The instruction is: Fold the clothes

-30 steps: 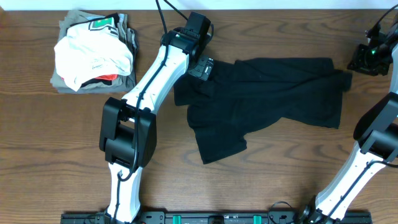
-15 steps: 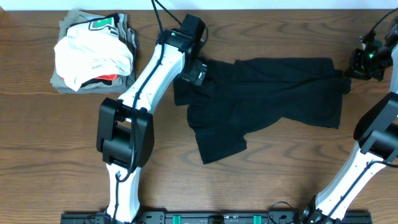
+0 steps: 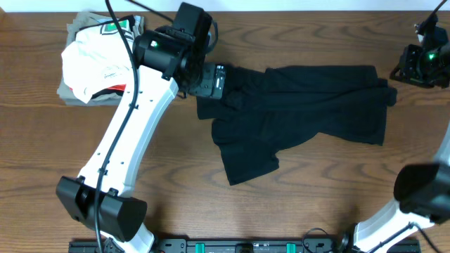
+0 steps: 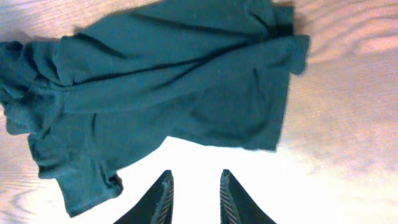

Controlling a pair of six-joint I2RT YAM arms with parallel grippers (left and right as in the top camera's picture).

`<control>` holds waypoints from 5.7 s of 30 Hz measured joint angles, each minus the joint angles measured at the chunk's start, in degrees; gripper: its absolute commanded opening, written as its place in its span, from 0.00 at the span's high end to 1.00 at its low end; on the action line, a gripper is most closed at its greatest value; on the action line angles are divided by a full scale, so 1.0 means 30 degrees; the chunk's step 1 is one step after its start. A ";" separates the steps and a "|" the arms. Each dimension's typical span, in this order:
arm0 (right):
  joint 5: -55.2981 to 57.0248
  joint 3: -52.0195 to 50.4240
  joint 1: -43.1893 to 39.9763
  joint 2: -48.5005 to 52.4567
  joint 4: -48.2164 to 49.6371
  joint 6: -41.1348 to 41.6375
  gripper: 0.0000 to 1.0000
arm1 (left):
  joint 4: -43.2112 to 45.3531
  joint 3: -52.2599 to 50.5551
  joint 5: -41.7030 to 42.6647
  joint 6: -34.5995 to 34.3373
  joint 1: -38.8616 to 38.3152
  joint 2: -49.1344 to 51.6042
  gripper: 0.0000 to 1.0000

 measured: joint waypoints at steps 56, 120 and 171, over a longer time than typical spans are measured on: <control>0.2623 -1.2473 0.2120 -0.3898 0.6732 0.2397 0.62 | 1.0411 -1.6524 0.2696 -0.1355 -0.7176 0.0386 0.94; 0.4095 -2.4035 -0.0925 -0.3257 2.1340 1.0178 0.69 | 0.8983 -1.4324 0.0211 -0.1290 -0.2171 -0.2565 0.94; 0.2790 -2.2644 -0.3490 -0.6339 1.9467 0.6273 0.99 | 1.7668 -1.3253 0.0066 -0.0576 0.0233 -0.3359 0.94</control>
